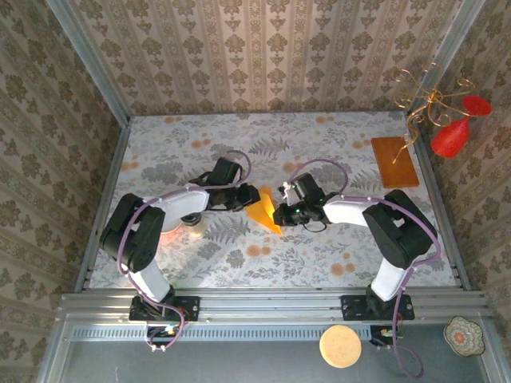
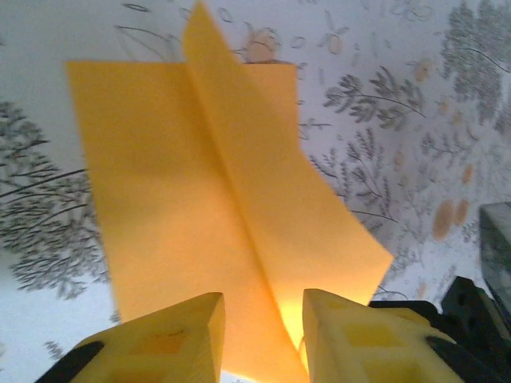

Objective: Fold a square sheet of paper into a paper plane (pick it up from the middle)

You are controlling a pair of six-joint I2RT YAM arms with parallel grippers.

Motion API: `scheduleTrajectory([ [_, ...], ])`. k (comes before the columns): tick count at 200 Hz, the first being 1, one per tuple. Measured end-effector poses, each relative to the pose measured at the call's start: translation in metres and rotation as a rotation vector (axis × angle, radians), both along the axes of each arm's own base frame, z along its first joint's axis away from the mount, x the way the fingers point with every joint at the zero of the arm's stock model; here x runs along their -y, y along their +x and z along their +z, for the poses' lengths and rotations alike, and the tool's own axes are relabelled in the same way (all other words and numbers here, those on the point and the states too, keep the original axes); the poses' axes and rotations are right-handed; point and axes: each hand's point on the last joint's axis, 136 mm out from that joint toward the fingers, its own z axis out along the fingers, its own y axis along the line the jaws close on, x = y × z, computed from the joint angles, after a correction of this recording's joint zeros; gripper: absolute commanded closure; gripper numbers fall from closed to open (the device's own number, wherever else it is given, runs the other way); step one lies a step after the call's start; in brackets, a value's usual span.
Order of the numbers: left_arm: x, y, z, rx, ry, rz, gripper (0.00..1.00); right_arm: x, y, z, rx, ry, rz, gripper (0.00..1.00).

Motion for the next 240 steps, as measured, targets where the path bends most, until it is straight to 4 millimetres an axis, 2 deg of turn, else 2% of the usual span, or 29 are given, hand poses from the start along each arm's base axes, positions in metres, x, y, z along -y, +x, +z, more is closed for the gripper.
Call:
scheduleTrajectory([
  [28,0.012,-0.002,0.005,0.025,-0.075,-0.041,0.73,-0.003,-0.002,-0.002,-0.036,0.052,0.007,0.99],
  [67,0.029,-0.009,0.004,0.032,-0.137,-0.103,0.78,0.000,-0.008,-0.015,-0.103,0.083,0.002,0.98],
  [92,0.037,-0.013,0.004,0.032,-0.161,-0.130,0.80,0.001,-0.008,-0.014,-0.118,0.109,-0.003,0.98],
  [240,0.047,-0.018,-0.025,-0.033,-0.157,-0.165,0.85,0.006,-0.008,-0.015,-0.153,0.177,-0.020,0.95],
])
